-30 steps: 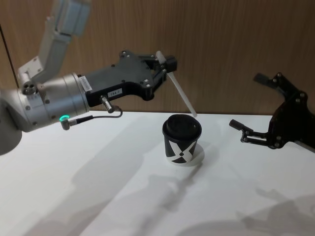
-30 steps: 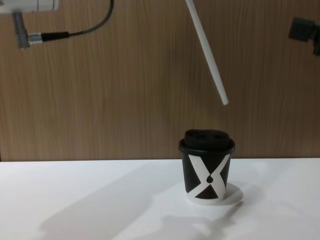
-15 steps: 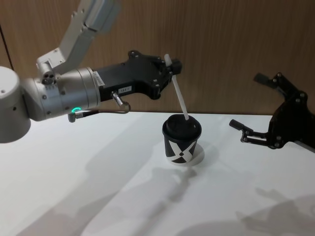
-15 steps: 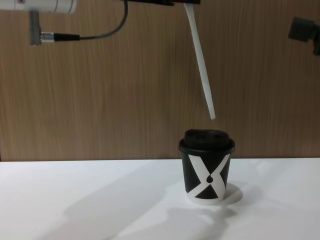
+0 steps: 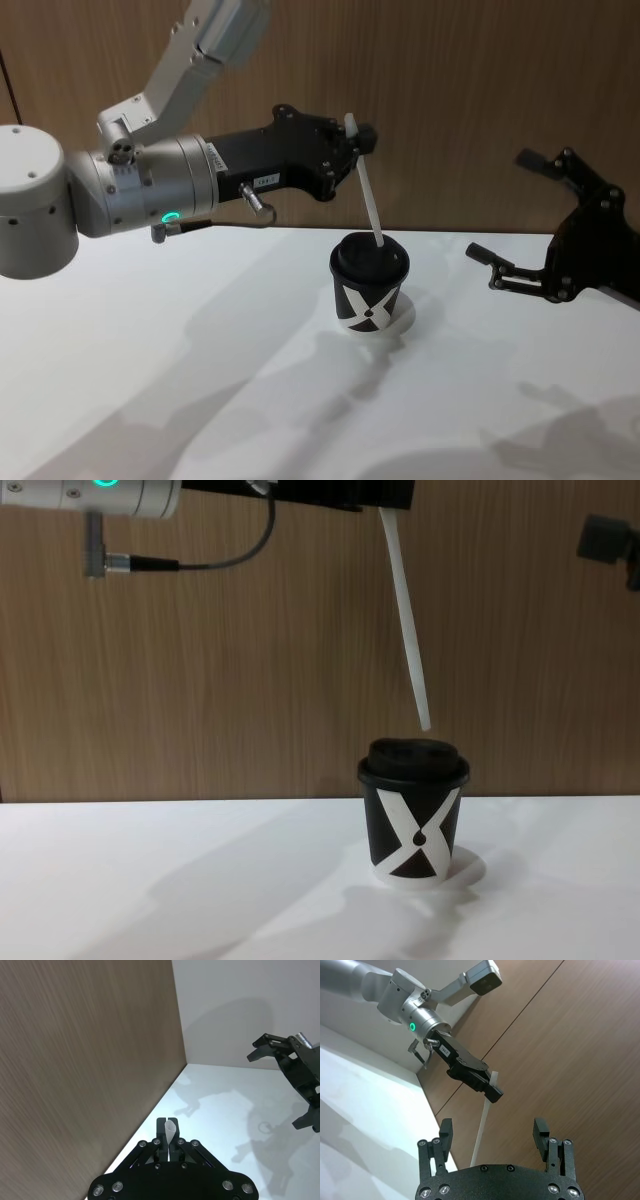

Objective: Pick up the straw with one hand, pass it to the other hand, and insert it into the cup.

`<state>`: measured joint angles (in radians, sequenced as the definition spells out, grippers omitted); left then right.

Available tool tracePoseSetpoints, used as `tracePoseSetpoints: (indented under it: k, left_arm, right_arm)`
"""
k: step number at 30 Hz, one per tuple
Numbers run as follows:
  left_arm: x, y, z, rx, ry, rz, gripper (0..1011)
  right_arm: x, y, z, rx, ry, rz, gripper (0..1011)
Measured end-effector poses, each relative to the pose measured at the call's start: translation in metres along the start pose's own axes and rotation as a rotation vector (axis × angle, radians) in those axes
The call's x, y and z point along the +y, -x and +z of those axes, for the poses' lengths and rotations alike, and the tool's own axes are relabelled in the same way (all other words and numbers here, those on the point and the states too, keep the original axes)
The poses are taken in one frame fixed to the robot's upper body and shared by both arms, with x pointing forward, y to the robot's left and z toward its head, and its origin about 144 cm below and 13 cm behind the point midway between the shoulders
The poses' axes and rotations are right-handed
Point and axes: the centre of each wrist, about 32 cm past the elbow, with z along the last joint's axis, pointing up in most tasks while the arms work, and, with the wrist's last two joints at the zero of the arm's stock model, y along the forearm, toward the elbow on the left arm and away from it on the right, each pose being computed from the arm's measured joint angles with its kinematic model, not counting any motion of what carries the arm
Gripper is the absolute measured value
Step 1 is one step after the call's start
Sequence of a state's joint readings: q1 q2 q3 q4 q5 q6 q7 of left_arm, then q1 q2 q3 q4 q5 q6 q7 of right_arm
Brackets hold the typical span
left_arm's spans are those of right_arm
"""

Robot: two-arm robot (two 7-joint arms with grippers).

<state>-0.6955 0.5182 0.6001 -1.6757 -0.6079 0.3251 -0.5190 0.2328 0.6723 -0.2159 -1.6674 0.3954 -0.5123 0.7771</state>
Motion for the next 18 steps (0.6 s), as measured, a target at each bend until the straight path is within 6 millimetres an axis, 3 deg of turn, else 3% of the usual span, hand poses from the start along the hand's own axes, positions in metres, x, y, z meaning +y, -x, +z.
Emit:
tracePoseSetpoints:
  k: [18]
  left_arm:
    - [-0.0073,-0.0065,-0.0046,0.008,-0.016,-0.013,19]
  right_arm:
    - [0.0,0.0,0.0,0.0,0.0,0.0,1001]
